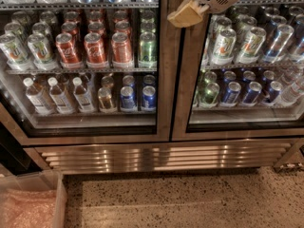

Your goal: Open left fridge door

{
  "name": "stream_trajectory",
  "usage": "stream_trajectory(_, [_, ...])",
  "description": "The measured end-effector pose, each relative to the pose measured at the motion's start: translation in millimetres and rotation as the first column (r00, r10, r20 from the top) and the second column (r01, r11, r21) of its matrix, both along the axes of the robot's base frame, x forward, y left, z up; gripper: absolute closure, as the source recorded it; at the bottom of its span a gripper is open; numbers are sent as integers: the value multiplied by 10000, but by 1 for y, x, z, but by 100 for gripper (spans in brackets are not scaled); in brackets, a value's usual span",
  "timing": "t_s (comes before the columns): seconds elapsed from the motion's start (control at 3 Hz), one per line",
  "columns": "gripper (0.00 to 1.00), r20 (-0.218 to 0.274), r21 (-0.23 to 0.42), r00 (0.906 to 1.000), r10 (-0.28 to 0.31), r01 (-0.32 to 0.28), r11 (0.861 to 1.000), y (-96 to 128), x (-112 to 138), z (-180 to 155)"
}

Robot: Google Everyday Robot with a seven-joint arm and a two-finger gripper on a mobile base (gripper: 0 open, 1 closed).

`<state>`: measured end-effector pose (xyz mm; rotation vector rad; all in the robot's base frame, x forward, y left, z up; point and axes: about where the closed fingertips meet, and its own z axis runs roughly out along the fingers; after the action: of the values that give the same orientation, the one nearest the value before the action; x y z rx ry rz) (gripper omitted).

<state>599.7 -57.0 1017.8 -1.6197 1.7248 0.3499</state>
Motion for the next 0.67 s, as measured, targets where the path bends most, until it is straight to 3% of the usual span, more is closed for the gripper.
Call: stream_trajectory(0.67, [100,-11,32,10000,1,-1,10000,0,0,0])
